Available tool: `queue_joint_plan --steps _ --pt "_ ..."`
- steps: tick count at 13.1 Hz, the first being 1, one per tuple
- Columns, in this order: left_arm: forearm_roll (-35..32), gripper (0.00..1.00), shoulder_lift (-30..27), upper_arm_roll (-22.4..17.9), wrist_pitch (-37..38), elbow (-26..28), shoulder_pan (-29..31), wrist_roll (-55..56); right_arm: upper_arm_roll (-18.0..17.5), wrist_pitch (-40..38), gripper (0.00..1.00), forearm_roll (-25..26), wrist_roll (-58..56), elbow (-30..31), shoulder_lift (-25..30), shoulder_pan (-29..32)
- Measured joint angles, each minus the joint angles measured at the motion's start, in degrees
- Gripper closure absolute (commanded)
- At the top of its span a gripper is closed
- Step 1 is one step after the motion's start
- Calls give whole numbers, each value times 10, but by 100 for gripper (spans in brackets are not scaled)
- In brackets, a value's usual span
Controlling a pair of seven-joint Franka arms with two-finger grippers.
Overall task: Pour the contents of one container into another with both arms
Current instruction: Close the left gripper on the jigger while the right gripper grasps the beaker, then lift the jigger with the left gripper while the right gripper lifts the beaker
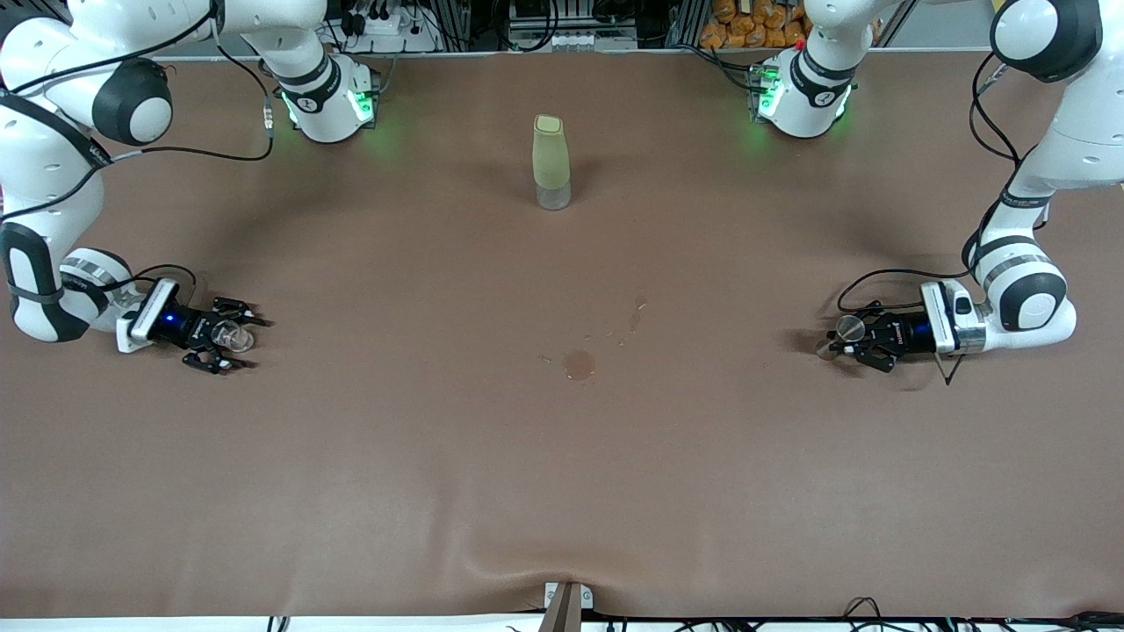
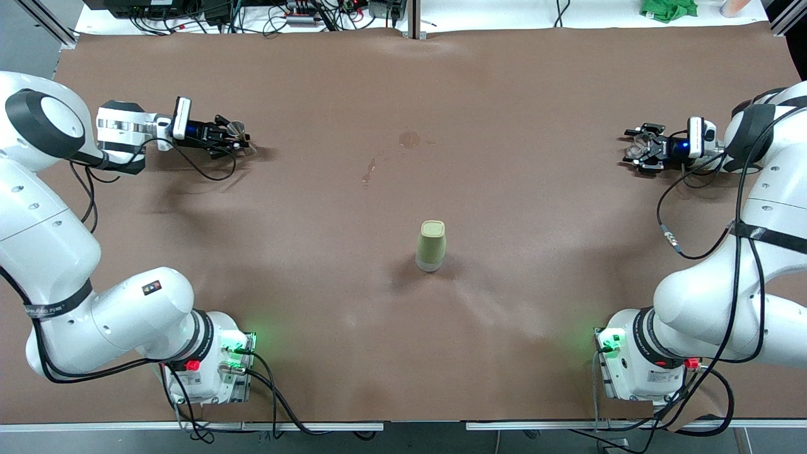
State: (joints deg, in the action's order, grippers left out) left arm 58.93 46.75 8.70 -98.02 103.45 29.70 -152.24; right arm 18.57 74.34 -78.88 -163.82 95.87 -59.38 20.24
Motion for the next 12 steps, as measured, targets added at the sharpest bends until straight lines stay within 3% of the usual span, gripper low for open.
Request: queue_joint_plan --steps 1,6,12 --pt "10 100 0 0 1 0 0 0 0 0 100 0 0 0 0 0" --pt "18 100 0 19 39 -6 -22 39 -3 1 100 0 9 0 0 -4" --pt "25 100 -1 37 7 -16 -184 90 -10 0 100 -7 48 -1 0 -64"
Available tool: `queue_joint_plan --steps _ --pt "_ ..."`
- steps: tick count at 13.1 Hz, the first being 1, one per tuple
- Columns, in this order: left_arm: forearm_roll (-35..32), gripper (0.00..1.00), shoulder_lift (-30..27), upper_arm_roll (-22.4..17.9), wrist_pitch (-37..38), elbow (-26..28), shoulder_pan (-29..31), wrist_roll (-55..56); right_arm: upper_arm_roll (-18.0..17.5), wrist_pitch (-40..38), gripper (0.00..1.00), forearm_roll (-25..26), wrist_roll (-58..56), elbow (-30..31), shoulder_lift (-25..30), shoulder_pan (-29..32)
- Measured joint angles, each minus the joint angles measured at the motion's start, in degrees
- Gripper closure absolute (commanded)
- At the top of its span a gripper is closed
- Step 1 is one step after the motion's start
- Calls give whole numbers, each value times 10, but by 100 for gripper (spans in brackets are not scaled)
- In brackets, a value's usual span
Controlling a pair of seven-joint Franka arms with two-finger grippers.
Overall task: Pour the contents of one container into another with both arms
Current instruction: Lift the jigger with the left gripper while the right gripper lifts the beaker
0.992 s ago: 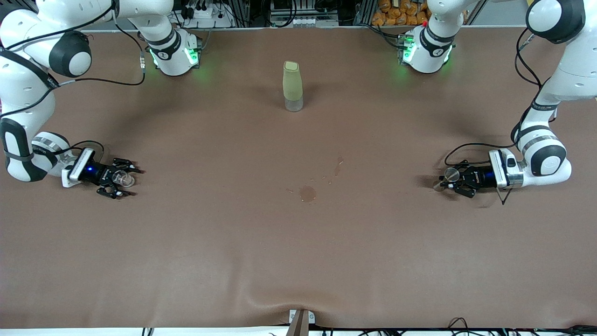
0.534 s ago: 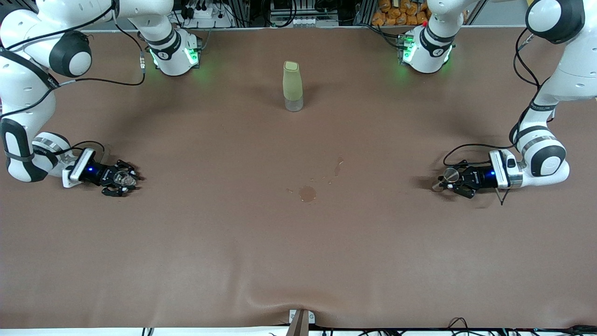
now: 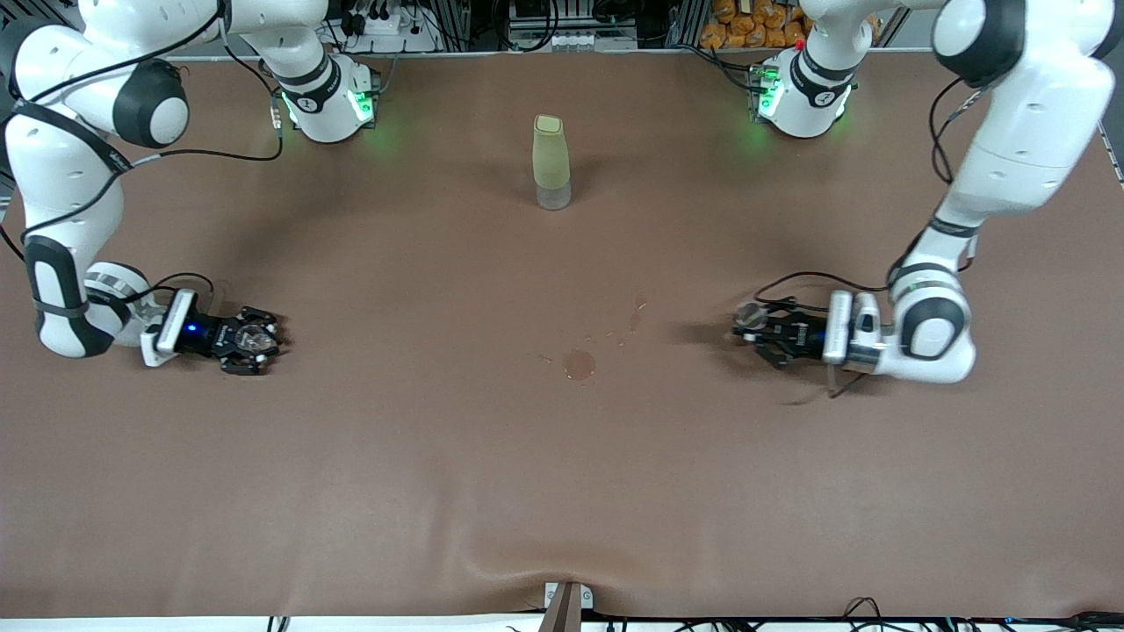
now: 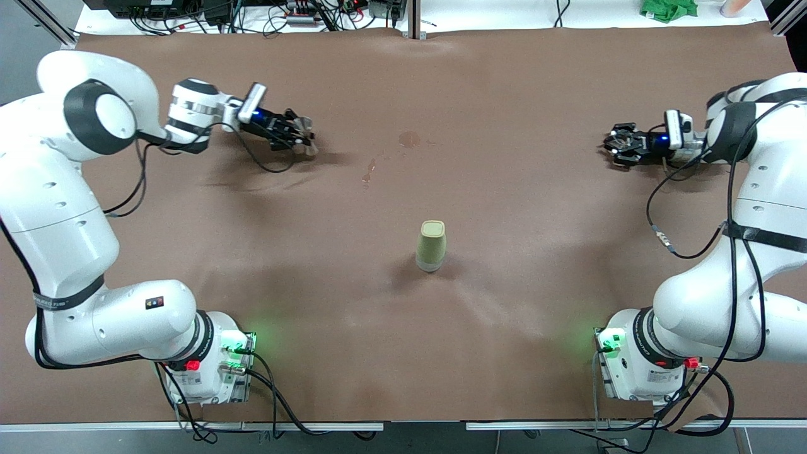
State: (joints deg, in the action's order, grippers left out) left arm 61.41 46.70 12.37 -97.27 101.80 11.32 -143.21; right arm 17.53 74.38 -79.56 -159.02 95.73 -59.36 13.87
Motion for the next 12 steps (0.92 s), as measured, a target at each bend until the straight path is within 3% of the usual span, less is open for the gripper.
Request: queue_joint_plan --steps 6,12 --pt "102 100 -1 1 -44 -9 -88 0 -3 -2 100 -35 39 -6 27 -72" --pt "229 100 -1 1 -115 -41 -205 0 -3 -15 100 -48 106 24 105 -110"
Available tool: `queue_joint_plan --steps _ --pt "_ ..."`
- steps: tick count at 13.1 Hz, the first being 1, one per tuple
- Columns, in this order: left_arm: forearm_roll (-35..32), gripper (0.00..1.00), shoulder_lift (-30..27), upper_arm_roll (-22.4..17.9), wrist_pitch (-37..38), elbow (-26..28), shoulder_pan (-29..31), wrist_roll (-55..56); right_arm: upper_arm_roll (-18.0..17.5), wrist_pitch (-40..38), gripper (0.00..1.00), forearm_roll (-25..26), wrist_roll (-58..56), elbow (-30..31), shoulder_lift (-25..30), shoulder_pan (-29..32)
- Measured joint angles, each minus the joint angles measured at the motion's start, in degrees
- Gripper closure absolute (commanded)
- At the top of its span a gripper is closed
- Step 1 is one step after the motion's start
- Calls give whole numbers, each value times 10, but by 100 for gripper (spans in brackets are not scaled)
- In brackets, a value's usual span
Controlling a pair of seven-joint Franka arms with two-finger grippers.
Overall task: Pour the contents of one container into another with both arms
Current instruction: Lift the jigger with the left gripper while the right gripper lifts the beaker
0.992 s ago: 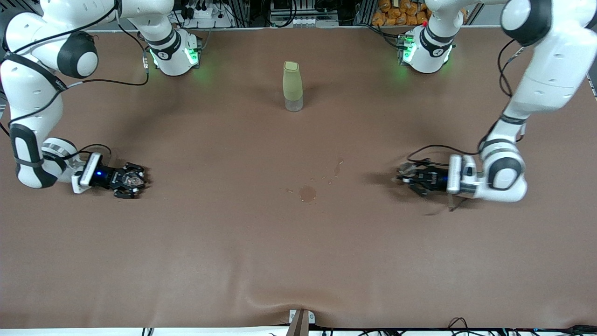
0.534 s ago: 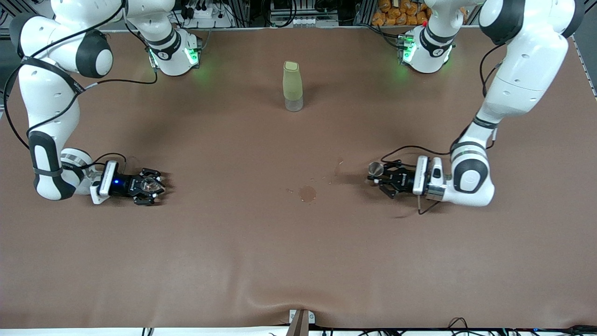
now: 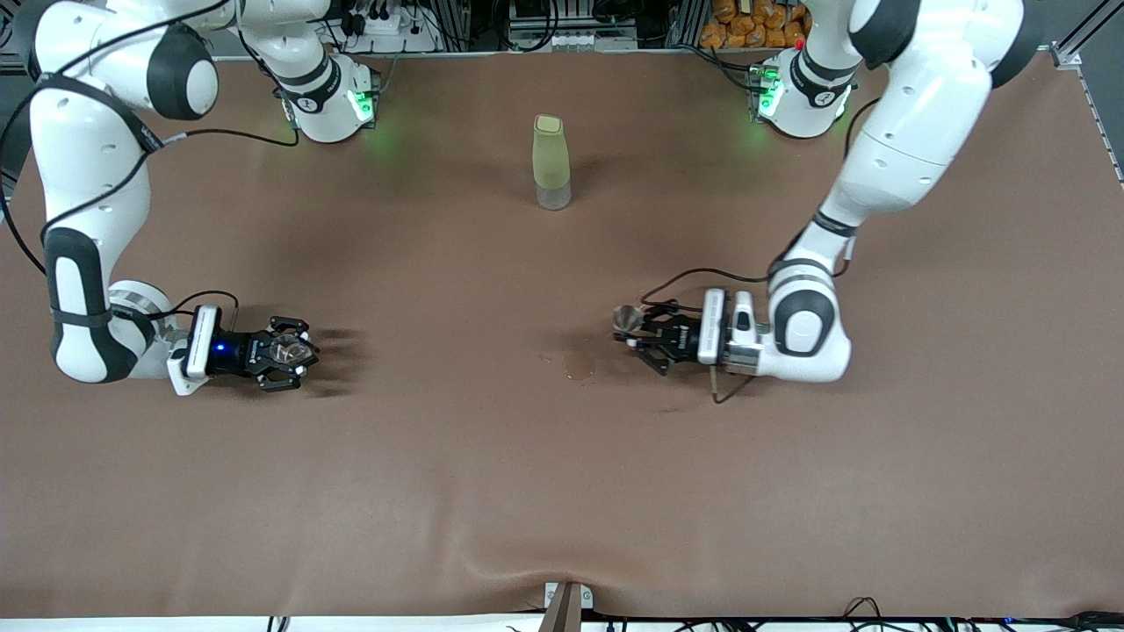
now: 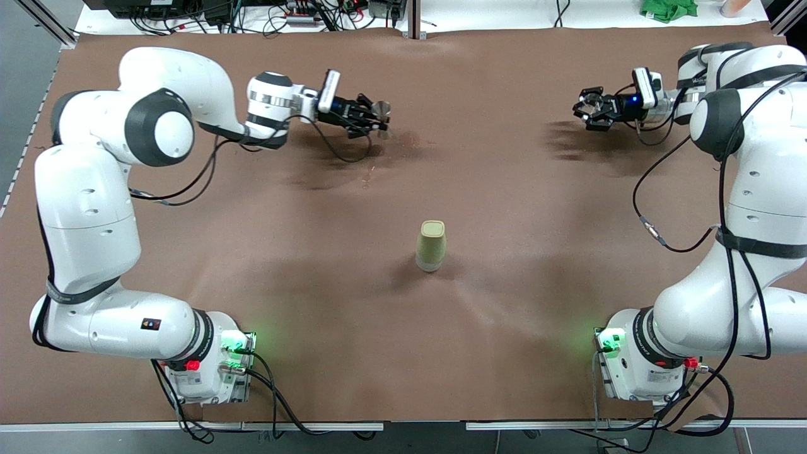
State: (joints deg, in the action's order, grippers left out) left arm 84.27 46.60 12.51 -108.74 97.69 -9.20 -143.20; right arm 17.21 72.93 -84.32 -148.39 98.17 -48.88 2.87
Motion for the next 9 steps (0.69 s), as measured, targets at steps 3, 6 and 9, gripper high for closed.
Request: queue_joint_plan --steps 3,6,9 --pt "21 100 3 -1 -27 -11 -34 0 0 -3 100 -10 54 39 66 -15" --pt "33 100 10 -2 -38 -16 -40 -1 1 7 100 -11 134 92 161 -32" --pt "41 100 21 -2 -66 -19 -53 -7 2 40 100 -11 202 147 254 -52"
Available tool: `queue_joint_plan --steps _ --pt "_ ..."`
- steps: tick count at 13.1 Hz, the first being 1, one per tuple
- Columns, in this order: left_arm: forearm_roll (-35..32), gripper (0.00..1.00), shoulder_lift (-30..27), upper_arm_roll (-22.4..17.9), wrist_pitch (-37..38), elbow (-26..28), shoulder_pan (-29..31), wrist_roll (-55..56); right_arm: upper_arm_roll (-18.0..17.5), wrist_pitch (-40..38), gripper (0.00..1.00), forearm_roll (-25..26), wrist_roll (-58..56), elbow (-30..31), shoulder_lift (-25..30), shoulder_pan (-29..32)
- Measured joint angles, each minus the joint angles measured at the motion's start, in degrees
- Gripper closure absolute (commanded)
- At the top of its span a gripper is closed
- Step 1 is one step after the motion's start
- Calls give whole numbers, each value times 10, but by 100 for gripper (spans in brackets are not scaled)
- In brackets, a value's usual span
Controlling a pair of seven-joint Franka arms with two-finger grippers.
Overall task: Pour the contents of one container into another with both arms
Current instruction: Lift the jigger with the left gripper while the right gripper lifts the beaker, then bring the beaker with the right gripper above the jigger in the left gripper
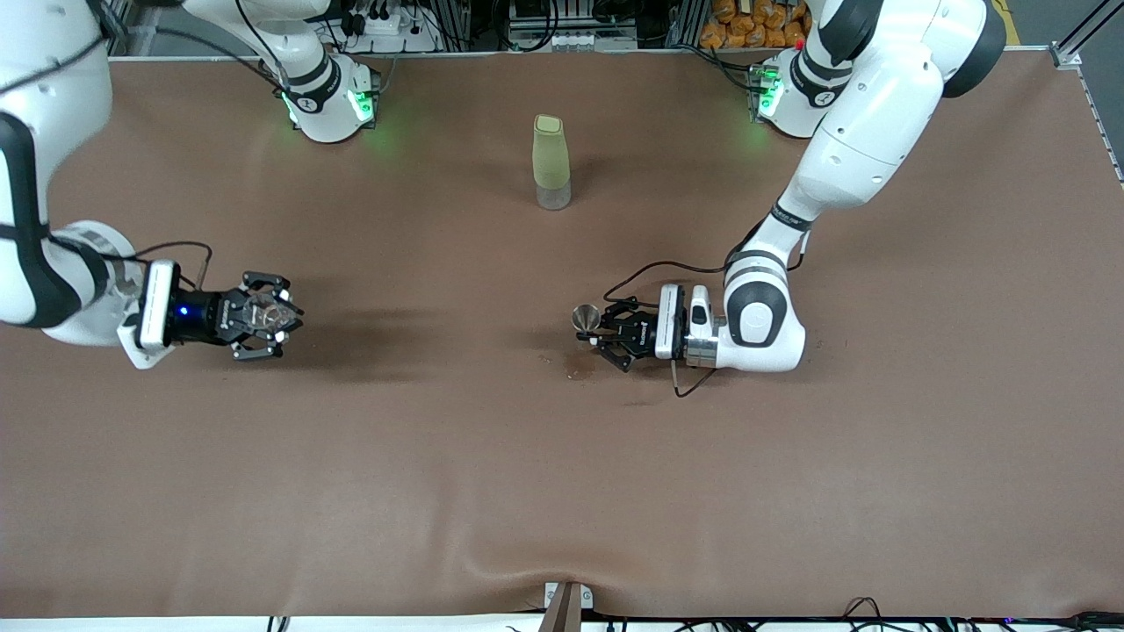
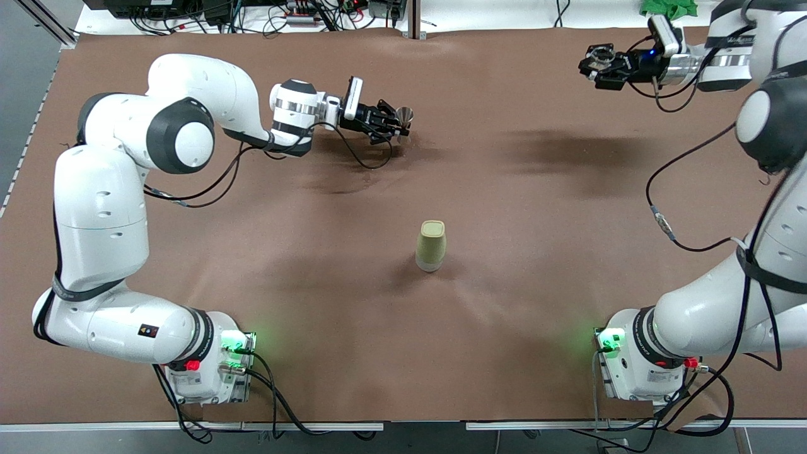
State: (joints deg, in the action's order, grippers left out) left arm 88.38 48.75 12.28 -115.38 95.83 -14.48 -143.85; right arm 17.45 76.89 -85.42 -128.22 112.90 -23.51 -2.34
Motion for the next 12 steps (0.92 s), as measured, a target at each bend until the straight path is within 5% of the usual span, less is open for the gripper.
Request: queue_joint_plan --steps 4,12 --pt "10 100 6 0 -17 -17 -8 0 9 35 100 0 41 51 75 -28" --pt "32 100 11 -7 -48 -33 -30 1 10 131 100 -77 60 63 95 -149"
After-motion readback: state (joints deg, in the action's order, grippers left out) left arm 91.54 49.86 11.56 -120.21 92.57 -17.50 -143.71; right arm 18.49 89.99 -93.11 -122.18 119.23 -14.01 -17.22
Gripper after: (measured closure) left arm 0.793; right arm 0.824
